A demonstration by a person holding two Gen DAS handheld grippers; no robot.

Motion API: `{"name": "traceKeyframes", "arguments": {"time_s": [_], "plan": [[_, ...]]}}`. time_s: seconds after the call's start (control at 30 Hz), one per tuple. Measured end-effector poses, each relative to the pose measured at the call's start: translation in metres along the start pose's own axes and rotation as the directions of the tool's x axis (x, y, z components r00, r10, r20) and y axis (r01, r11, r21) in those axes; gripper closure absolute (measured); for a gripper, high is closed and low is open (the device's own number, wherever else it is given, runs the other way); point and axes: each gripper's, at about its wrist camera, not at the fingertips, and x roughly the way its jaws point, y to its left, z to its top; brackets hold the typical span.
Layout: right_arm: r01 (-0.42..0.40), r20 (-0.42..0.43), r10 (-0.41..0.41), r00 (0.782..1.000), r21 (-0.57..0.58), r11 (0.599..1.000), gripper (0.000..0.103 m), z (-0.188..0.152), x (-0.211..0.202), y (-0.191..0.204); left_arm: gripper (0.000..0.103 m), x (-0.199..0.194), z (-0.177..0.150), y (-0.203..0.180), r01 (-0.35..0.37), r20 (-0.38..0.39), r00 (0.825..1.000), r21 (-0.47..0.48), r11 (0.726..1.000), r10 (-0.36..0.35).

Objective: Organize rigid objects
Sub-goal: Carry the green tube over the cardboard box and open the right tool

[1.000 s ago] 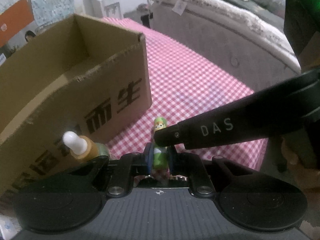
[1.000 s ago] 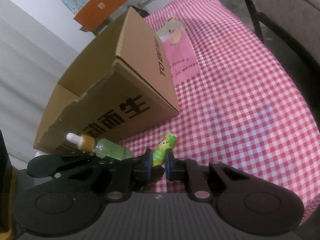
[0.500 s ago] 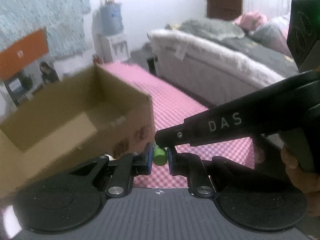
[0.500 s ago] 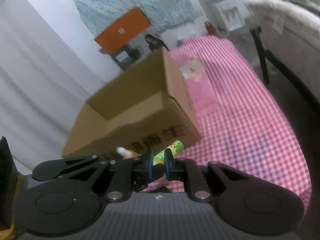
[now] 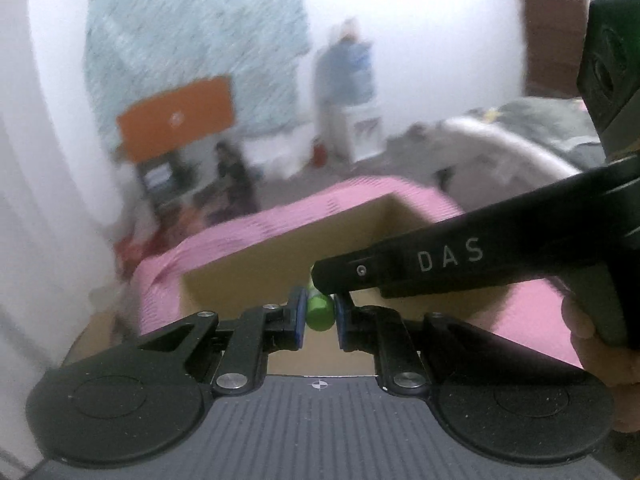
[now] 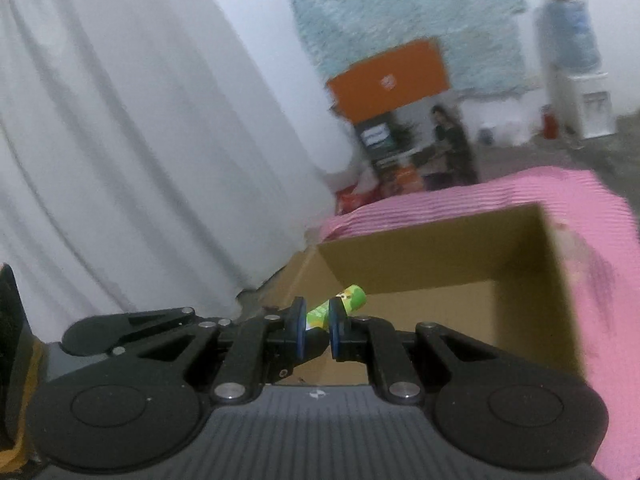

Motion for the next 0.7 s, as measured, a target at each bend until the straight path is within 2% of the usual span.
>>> {"name": "traceKeyframes", "arguments": {"time_s": [0.1,0.2,0.33,0.4,0.53,0.7], "plan": [[-0.016,-0.098,0.02,0.995,0.036,0.999,0.09,0.023,0.055,-0.005,0.088,0.037,0.005,0.022,-0.035,-0.091,0.995,-0.011,0.999,0.034],[-0.009,-0.212,0.033,0.977,0.116,0.993,0.09,0.041,0.112,-0.026,0.088,0.074,0.003,0.037,-0.051,-0.174,0.983,-0.005,0.999,0.05],[0.045,-0.343,0.034,0.939,0.221,0.974,0.09,0.05,0.176,-0.054,0.088,0.122,0.001,0.054,-0.056,-0.294,0.954,0.003,0.998,0.054],[0.071,-0.397,0.054,0.916,0.294,0.953,0.089,0.052,0.204,-0.073,0.087,0.137,-0.002,0.059,-0.063,-0.326,0.943,0.021,0.998,0.066],[0.105,-0.439,0.078,0.895,0.376,0.921,0.087,0.056,0.239,-0.099,0.079,0.15,-0.006,0.06,-0.088,-0.339,0.935,0.06,0.994,0.104],[0.109,-0.445,0.074,0.893,0.372,0.922,0.085,0.055,0.235,-0.095,0.072,0.138,-0.007,0.059,-0.101,-0.314,0.942,0.064,0.993,0.116]]}}
